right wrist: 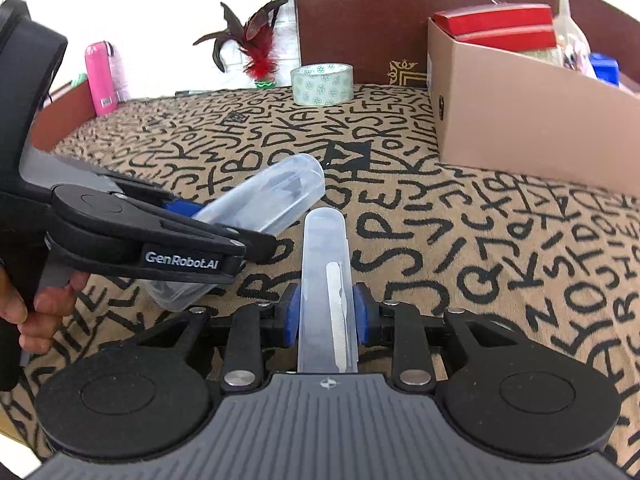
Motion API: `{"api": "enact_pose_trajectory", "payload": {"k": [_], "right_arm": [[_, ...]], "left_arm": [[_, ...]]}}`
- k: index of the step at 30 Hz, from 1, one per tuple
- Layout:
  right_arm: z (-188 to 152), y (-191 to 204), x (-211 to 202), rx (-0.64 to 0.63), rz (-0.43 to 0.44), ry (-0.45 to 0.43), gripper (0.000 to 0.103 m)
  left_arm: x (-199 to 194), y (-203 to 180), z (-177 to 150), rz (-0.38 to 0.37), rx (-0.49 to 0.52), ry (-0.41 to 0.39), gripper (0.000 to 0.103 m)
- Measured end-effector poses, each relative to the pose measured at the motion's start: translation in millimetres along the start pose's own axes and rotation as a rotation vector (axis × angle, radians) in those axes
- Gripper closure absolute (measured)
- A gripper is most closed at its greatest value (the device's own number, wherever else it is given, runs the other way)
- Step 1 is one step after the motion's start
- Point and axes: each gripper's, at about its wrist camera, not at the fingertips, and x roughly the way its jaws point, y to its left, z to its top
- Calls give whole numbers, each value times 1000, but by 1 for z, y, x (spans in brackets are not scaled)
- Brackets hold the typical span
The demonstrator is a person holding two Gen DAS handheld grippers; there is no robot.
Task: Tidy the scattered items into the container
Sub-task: 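Carry the clear case and slim tube into the cardboard box with both grippers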
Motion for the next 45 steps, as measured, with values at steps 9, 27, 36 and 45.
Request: {"api": "enact_pose_trajectory", "payload": {"k": [9, 27, 36, 45], "right_arm": [[-14, -49, -33, 151, 13, -35, 72], [60, -177, -108, 229, -127, -364, 72], [156, -258, -62, 279, -221, -402, 72], [192, -308, 4, 299, -239, -378, 71]], "left_arm": [[-7, -51, 11, -151, 5, -5, 58], [-22, -161, 173, -308, 42, -220, 58], [52, -160, 267, -238, -107, -214, 58], [108, -153, 296, -214, -137, -221, 38]]}}
